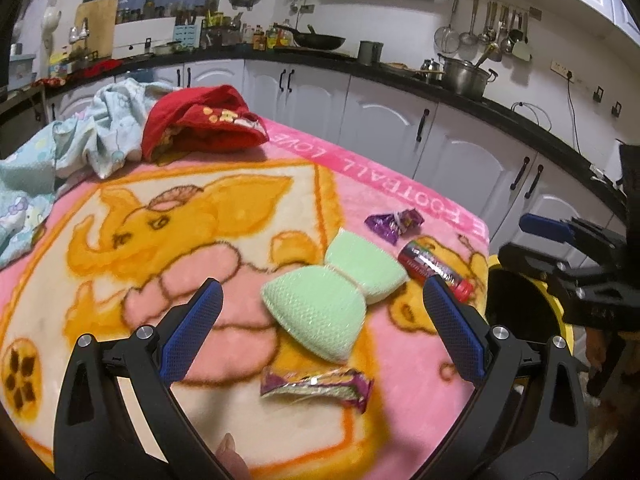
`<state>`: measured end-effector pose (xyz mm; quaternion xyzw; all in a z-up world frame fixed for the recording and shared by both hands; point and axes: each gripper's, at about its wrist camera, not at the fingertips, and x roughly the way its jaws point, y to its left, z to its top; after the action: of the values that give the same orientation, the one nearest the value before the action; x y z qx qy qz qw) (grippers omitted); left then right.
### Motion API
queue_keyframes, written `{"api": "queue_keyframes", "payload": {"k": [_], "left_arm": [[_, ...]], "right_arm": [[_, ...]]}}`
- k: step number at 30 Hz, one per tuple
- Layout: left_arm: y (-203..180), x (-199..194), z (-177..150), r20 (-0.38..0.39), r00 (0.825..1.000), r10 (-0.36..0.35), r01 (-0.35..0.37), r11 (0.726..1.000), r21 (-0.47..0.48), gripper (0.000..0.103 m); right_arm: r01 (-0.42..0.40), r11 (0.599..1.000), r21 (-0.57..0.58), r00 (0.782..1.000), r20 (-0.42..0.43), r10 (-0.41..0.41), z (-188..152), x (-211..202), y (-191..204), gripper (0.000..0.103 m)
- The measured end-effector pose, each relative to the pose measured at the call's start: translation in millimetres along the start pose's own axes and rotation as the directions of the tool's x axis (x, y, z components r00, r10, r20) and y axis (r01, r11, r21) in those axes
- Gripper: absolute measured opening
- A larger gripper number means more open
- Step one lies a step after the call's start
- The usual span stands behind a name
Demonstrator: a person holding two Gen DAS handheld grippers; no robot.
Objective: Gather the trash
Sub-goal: 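Move both tools back over the remaining trash on the blanket, then grasp the gold-purple wrapper with the left tool while the right tool grasps the red candy tube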
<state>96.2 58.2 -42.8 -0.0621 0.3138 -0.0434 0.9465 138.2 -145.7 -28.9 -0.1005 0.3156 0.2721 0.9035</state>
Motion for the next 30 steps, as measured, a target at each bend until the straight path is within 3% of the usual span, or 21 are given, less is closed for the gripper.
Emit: {"api": "queue_keyframes", "payload": {"k": [10, 20, 25, 30], "left_arm": [[9, 15, -21, -0.09, 0.995, -0.043, 0.043, 0.999, 0.003, 0.092], [8, 37, -39, -0.196, 0.978, -0.075, 0.084, 0.996, 0.037, 0.091], [6, 44, -45, -0.234, 0.97, -0.071, 0.086, 0.995, 0.051, 0.069], [6, 46, -48, -0.257, 0.964, -0.065, 0.085, 0.994, 0.065, 0.059]], "right_arm": [[-0.015, 1.0, 0.003, 0.997, -0.076, 0.015, -2, 38, 0, 0.074], [-0.022, 0.999, 0.032, 0.988, -0.154, 0.027, -7, 73, -6, 0.066], [-0.03, 0.999, 0.033, 0.982, -0.186, 0.036, -10, 87, -5, 0.06], [-0.034, 0.999, 0.041, 0.976, -0.215, 0.042, -14, 97, -5, 0.047]]}}
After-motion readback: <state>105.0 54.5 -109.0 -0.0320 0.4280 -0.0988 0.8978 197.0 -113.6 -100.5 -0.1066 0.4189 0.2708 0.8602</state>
